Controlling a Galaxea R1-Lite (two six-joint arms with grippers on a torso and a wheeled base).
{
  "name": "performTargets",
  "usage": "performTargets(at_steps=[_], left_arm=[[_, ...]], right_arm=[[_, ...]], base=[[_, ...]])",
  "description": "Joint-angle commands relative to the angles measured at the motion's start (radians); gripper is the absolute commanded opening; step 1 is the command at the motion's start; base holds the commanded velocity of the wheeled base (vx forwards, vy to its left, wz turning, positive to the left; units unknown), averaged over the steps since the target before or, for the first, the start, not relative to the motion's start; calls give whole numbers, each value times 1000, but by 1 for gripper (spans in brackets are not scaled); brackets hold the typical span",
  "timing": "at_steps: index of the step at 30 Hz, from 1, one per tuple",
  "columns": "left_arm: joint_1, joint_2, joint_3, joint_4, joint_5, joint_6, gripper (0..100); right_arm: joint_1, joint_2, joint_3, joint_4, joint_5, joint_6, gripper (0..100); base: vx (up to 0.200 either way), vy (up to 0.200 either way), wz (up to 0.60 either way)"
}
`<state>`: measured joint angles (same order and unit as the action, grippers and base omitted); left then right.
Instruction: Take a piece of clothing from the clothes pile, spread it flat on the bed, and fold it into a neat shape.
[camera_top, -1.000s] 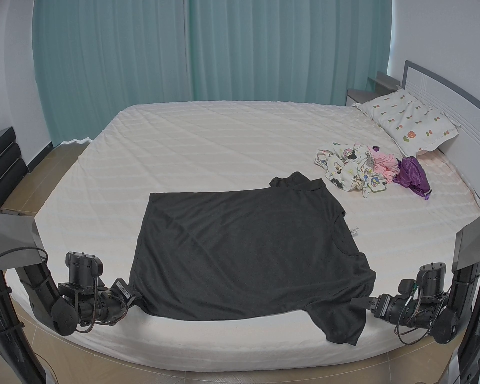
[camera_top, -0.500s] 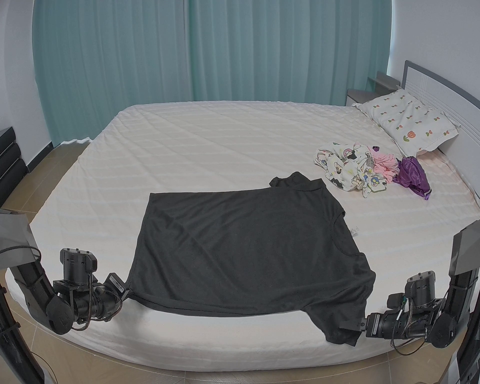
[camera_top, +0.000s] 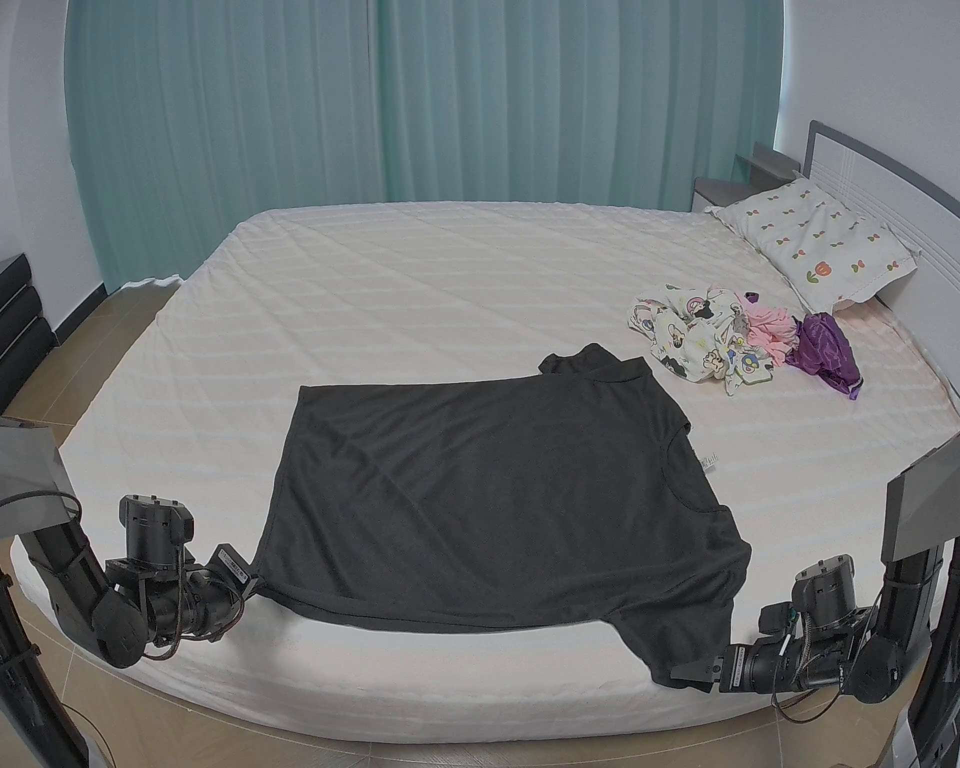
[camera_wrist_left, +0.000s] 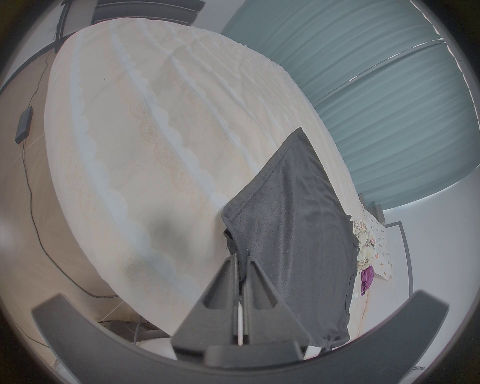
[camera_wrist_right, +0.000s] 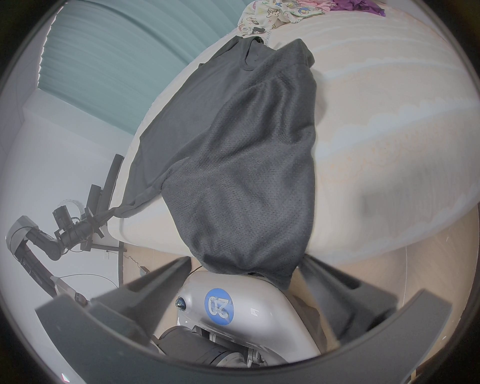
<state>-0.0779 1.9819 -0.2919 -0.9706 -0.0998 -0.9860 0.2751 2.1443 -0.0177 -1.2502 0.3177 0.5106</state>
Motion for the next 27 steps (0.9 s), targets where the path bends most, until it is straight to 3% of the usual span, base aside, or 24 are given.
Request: performTargets(at_steps=[1,15,22,27], left_arm=[[0,-5,4,0,0,0,0],[0,-92,17,6,2,15,0],[20,-121,20,12,0,33,0],[21,-121,63,12,0,127,0]], right_arm=[[1,5,18,2,0,0,0],[-113,-216,18,190,17,-11,0],[-116,-293,18,272,35,-17,0],[-116,-366,18,290,49,-47,0]], base=[[0,0,0],[0,0,0],[0,0,0],[0,0,0]])
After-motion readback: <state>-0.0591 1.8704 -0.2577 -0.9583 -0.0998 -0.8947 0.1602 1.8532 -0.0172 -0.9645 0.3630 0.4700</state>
